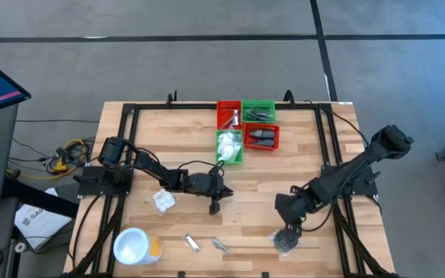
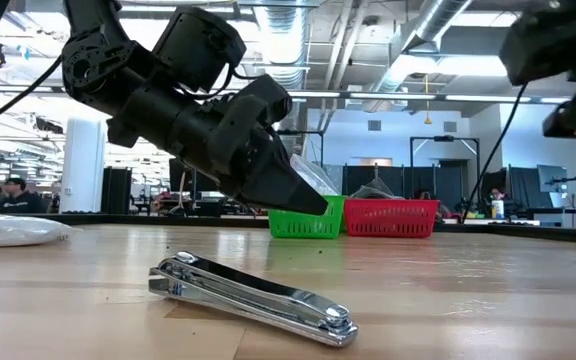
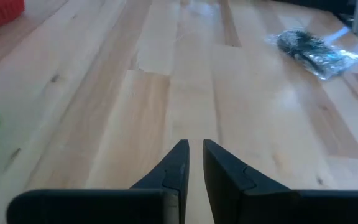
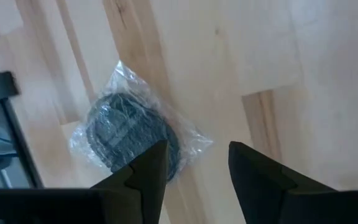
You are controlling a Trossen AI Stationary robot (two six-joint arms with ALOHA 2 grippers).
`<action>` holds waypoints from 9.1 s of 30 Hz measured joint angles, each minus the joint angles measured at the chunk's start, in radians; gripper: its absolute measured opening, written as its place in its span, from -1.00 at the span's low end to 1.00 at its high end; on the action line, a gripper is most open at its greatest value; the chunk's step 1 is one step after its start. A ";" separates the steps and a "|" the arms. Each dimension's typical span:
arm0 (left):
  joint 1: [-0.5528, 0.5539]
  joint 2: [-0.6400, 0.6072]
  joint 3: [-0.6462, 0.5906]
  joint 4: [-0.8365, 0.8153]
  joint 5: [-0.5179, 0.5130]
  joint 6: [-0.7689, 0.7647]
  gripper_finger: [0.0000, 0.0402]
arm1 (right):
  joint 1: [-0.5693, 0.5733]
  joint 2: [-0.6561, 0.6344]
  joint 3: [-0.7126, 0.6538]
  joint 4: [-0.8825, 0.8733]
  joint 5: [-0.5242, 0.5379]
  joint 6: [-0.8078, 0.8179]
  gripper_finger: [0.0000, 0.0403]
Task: Pick & Place Travel size toiletries
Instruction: Put the hairbrush into the right green bin, then put the nail cutter into the left red bin
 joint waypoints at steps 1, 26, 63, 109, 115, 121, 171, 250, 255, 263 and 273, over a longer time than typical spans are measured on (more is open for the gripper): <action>-0.003 0.000 0.000 0.002 0.005 -0.003 -0.80 | 0.011 0.017 0.000 -0.001 0.005 0.010 -0.21; -0.128 0.000 0.055 0.156 0.063 -0.011 -0.80 | 0.097 0.164 0.000 0.085 0.028 0.081 -0.33; -0.129 0.000 0.055 0.157 0.061 0.014 -0.80 | 0.141 0.252 0.003 0.156 0.053 0.097 -0.94; -0.121 0.000 0.055 0.158 0.060 0.014 -0.80 | -0.277 0.024 0.248 -0.181 0.051 -0.310 -1.00; -0.117 0.000 0.055 0.158 0.060 0.015 -0.80 | -0.381 0.024 0.289 -0.202 0.051 -0.418 -1.00; -0.106 0.000 0.055 0.158 0.060 0.015 -0.80 | -0.476 0.024 0.313 -0.236 0.048 -0.509 -1.00; -0.049 0.000 0.055 0.167 0.051 0.014 -0.80 | -1.170 0.058 0.420 -0.018 0.399 -0.879 -1.00; -0.015 0.000 0.052 0.154 0.048 0.014 -0.80 | -1.104 0.372 0.393 0.200 0.501 -0.940 -1.00; -0.015 0.000 0.052 0.154 0.048 0.014 -0.80 | -1.099 0.372 0.393 0.195 0.498 -0.930 -1.00; -0.015 0.000 0.052 0.154 0.049 0.014 -0.80 | -1.096 0.372 0.393 0.193 0.496 -0.948 -0.66; -0.015 0.000 0.052 0.154 0.049 0.014 -0.80 | -1.073 0.372 0.430 0.133 0.497 -0.949 -0.05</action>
